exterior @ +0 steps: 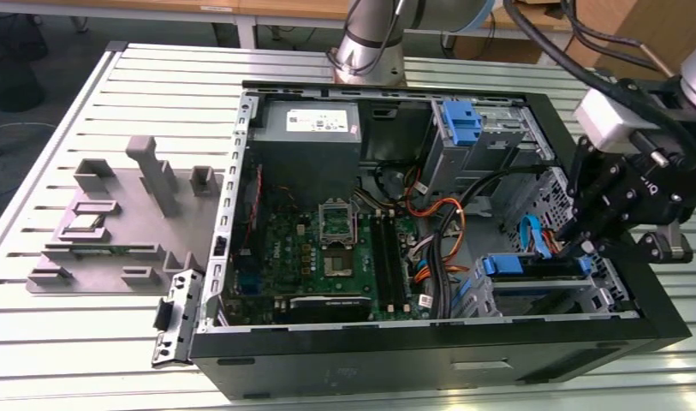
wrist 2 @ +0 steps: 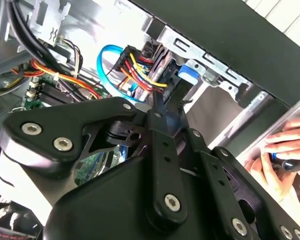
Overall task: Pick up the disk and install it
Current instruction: 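Insert the second disk wire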
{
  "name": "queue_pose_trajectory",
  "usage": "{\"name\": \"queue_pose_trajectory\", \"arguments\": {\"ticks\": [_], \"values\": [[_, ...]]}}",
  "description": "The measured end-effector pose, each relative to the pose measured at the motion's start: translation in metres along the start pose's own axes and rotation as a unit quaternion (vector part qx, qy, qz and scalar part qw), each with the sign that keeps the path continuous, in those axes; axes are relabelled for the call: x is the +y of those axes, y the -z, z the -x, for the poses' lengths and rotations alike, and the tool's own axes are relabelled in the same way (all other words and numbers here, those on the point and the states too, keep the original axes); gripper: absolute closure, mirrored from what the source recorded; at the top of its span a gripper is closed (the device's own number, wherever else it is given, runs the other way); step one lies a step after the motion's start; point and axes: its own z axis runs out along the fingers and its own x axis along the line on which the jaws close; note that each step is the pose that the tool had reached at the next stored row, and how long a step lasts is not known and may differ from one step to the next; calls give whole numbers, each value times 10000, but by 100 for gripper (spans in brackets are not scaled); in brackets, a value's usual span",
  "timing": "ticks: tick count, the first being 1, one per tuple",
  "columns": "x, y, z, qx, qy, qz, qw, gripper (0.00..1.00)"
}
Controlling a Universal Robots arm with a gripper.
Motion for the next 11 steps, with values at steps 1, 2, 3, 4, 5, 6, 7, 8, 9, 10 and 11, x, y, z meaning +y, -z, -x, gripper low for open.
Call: {"name": "queue_pose_trajectory", "arguments": {"ticks": [1,2,3,4,5,6,7,8,9,10,11], "values": [[1,19,1,0,0,0,10000,75],[2,31,1,0,0,0,10000,75],[2,41,1,0,0,0,10000,75],[2,52,1,-1,0,0,10000,75],[3,60,1,0,0,0,10000,75],[3,61,1,-1,0,0,10000,75],[3,61,1,-2,0,0,10000,75],[3,68,1,0,0,0,10000,75],[4,73,1,-1,0,0,10000,75],[4,74,1,0,0,0,10000,75],[4,75,1,0,0,0,10000,75]]}}
